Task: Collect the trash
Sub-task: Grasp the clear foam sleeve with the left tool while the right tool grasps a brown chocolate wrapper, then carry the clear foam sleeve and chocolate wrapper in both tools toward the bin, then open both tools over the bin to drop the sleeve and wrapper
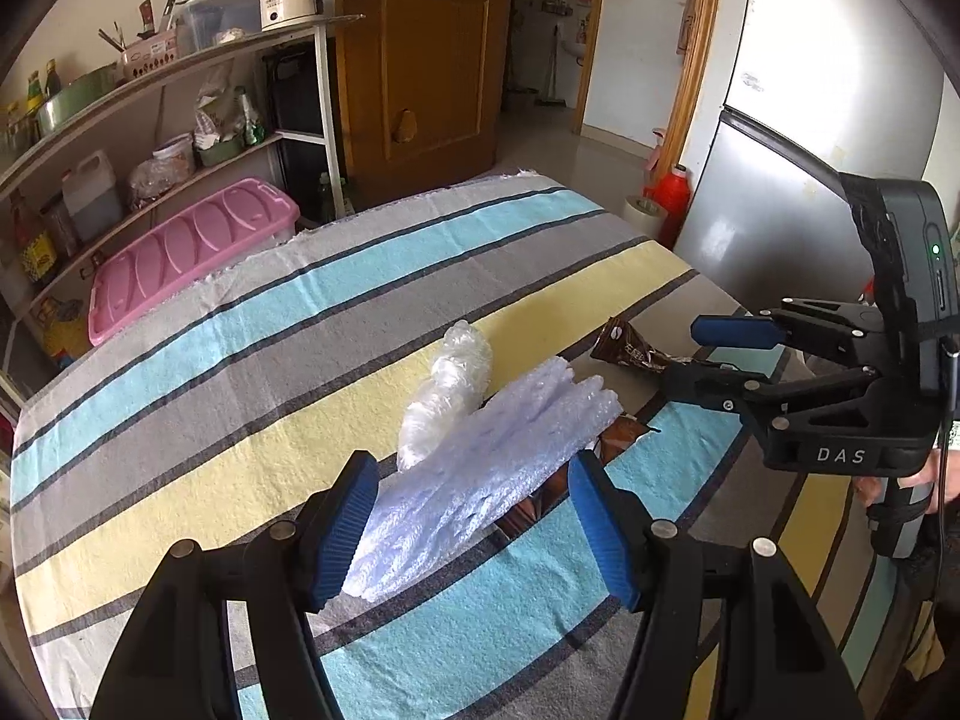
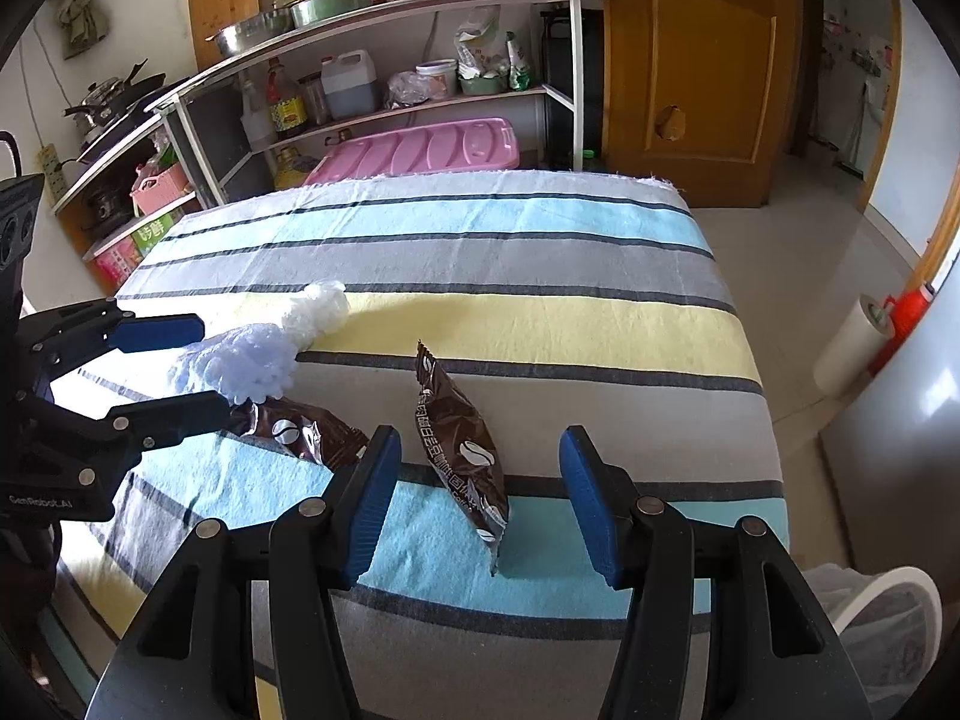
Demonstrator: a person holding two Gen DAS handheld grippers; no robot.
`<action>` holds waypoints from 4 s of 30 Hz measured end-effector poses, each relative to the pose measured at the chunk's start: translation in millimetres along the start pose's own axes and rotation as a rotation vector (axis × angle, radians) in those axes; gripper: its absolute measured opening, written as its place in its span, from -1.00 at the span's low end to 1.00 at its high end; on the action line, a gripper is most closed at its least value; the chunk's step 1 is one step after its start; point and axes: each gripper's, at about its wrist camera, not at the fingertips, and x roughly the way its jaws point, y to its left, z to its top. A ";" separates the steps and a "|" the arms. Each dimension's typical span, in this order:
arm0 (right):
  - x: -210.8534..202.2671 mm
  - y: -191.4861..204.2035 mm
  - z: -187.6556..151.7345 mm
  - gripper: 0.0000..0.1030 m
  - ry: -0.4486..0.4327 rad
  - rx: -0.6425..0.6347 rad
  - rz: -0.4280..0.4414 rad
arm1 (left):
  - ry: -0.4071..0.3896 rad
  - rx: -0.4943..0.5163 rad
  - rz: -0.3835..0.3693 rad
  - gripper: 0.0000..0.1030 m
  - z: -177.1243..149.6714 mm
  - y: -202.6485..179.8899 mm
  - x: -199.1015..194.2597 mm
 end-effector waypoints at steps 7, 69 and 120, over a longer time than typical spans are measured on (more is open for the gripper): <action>4.3 4.3 -1.7 -0.14 0.000 0.000 0.008 | 0.018 -0.040 -0.030 -0.20 -1.5 4.0 7.2; -129.3 -30.2 -57.7 -0.66 -0.229 0.143 -0.073 | -0.086 0.044 -0.024 -0.48 -4.3 -114.5 -61.5; -189.8 -216.4 -203.9 -0.66 -0.088 0.497 -0.451 | 0.072 0.297 -0.258 -0.43 21.0 -372.5 60.4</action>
